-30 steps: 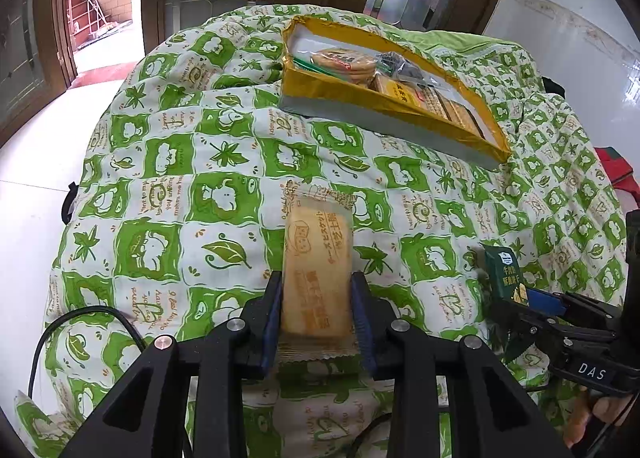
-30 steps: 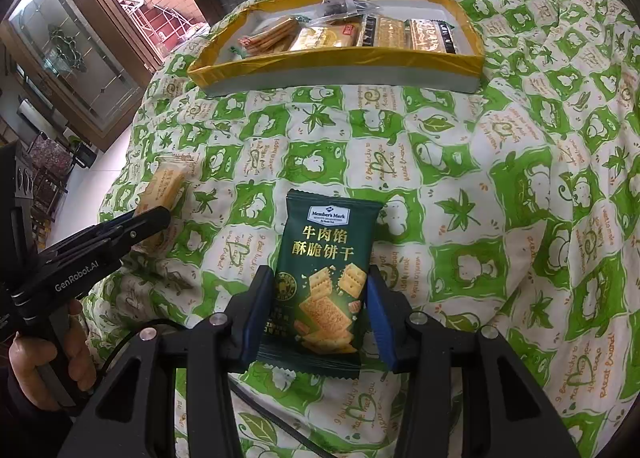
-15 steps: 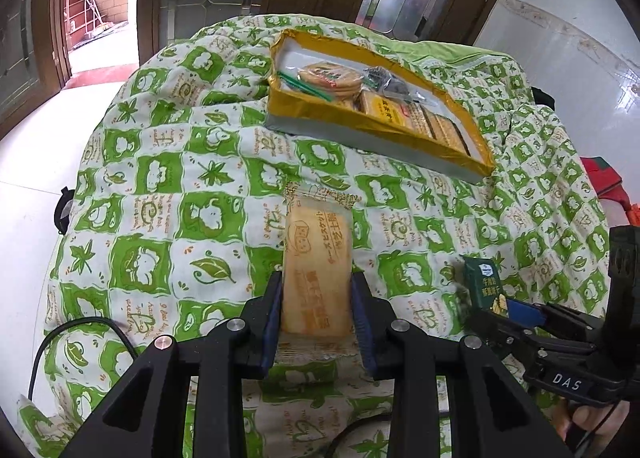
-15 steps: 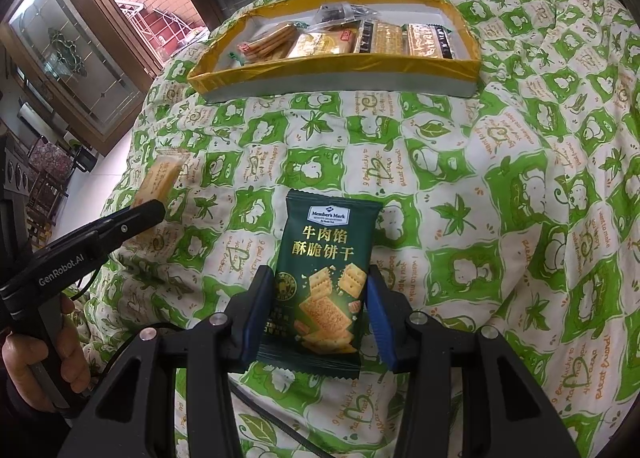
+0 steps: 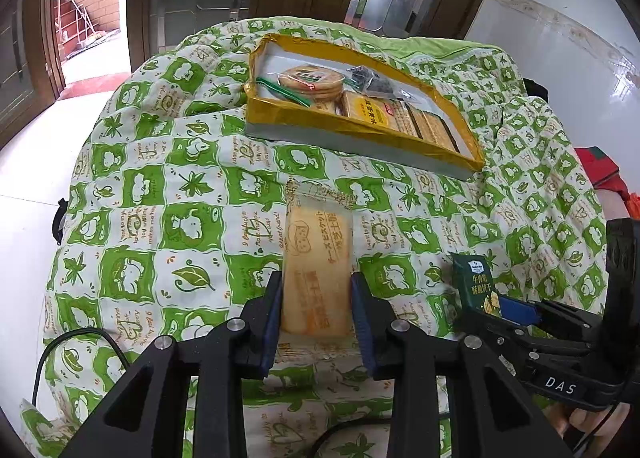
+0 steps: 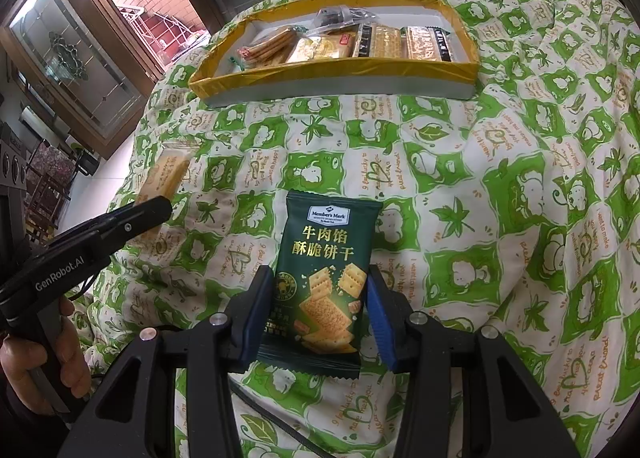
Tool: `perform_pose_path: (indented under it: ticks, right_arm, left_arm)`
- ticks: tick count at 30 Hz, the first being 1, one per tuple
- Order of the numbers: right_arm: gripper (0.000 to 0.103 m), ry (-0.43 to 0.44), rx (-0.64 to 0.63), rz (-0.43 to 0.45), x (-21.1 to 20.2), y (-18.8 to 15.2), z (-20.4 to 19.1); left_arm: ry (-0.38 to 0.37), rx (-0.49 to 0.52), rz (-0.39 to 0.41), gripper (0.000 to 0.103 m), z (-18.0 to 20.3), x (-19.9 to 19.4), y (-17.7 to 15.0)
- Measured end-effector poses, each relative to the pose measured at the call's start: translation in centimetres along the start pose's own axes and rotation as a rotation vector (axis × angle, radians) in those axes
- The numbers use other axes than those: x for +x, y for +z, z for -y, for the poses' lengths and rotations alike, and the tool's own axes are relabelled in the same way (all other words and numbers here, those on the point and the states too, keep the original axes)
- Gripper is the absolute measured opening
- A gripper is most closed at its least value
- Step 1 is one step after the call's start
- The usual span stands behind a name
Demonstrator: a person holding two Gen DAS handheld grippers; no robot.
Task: Organize snacks
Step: 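Lift both held packs off the quilt and carry them toward the tray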
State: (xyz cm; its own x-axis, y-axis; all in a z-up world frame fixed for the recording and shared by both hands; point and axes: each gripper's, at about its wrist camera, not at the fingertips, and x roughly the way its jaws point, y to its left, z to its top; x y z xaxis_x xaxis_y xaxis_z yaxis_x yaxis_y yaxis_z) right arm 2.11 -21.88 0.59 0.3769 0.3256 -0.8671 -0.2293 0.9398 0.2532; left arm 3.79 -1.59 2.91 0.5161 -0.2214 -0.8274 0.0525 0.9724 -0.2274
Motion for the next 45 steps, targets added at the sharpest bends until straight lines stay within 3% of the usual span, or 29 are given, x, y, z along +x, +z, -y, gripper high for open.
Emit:
perform_pose_path:
  ticks: [29, 45]
  right_arm:
    - [0.045, -0.002, 0.033, 0.059, -1.4, 0.9, 1.1]
    - [0.045, -0.003, 0.078, 0.130, -3.4, 5.1, 3.8]
  left_arm:
    - [-0.017, 0.021, 0.011, 0.034, 0.8, -0.2, 1.2]
    - [-0.039, 0.021, 0.028, 0.034, 1.5, -0.3, 4.2]
